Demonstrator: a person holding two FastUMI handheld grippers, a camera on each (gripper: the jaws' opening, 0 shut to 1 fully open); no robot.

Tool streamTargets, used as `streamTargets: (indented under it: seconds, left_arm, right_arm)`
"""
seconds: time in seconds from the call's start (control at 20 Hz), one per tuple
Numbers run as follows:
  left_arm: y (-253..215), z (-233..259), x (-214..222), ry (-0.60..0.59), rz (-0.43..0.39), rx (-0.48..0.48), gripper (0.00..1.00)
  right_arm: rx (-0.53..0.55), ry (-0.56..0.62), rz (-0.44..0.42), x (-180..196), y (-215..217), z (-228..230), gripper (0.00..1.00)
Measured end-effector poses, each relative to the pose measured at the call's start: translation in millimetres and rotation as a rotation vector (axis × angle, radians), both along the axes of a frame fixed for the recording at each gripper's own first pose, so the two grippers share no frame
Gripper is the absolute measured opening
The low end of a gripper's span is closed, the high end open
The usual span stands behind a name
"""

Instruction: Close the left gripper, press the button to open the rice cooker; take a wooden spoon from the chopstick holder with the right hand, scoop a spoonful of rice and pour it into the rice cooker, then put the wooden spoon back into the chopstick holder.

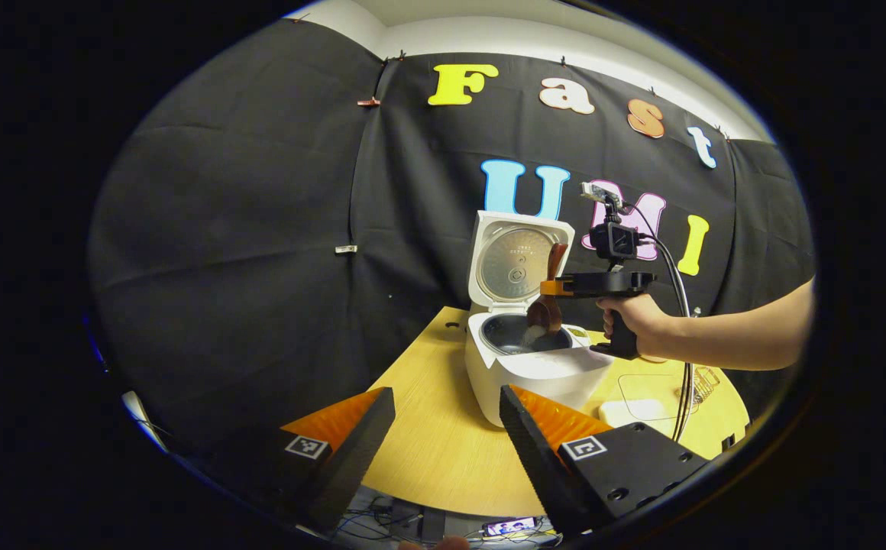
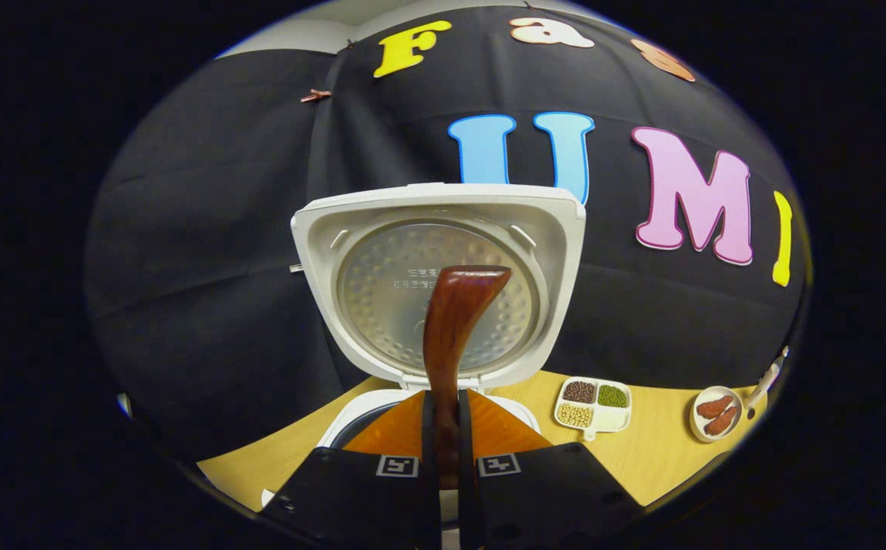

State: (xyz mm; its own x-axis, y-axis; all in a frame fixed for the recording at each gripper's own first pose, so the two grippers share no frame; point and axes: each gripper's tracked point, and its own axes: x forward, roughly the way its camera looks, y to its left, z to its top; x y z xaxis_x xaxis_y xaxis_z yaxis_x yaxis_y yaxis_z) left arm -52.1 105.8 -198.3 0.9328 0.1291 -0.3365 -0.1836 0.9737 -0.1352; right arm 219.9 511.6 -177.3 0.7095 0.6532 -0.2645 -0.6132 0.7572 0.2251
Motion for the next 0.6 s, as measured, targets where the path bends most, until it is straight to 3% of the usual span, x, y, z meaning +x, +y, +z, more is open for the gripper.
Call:
streamTargets:
  seconds: [0.35,0.6]
  left_arm:
    - [2,-1,1,-0.001,0.013,-0.014,0.95]
    - [3,2,5,-0.010,0.013,-0.002,0.95]
  right_arm:
    - [-0.248,-0.273,0.173,-31,30,9,0.13]
    - [-0.433,-0.450,0.231,-38,40,6,0.13]
